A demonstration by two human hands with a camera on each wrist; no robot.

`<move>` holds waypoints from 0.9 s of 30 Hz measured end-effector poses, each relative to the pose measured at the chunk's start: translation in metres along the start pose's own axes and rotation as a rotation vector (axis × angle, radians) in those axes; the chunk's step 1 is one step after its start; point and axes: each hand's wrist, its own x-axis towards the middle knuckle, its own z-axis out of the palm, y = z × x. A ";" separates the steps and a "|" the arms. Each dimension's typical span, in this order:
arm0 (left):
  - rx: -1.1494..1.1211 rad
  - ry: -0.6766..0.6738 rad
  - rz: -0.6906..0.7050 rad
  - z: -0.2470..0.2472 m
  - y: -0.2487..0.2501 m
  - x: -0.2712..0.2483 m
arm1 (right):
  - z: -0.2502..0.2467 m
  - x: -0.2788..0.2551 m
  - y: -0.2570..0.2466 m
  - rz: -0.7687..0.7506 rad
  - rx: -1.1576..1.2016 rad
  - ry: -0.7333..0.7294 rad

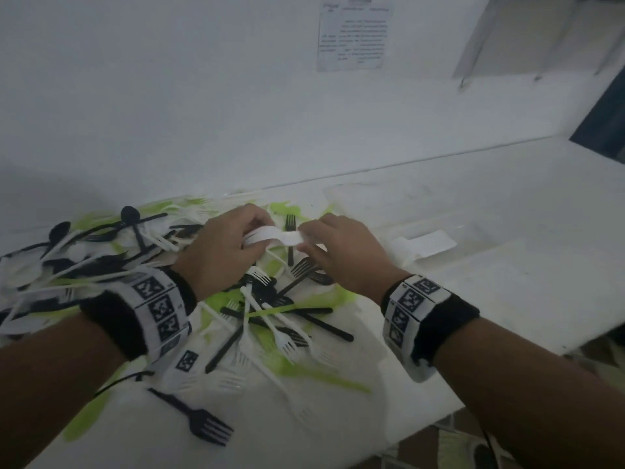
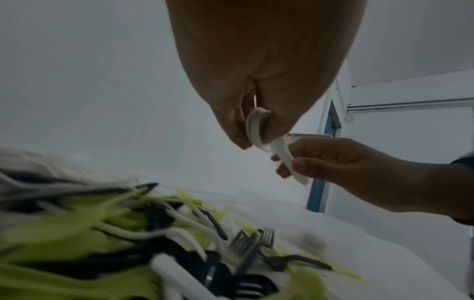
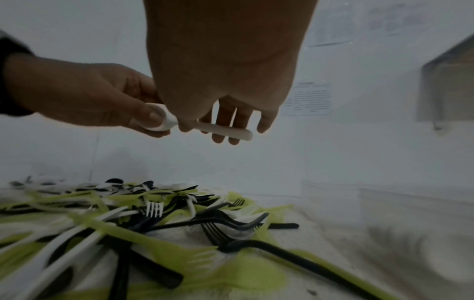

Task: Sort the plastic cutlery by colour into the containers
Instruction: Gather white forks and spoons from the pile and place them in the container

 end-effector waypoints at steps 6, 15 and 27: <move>-0.068 0.015 0.066 0.048 0.023 0.018 | -0.011 -0.016 0.028 -0.006 0.002 -0.012; -0.147 -0.002 -0.018 0.151 0.084 0.068 | -0.044 -0.056 0.148 -0.002 0.068 -0.084; 0.161 -0.332 -0.356 0.257 0.129 0.117 | -0.063 -0.083 0.277 0.122 0.139 -0.472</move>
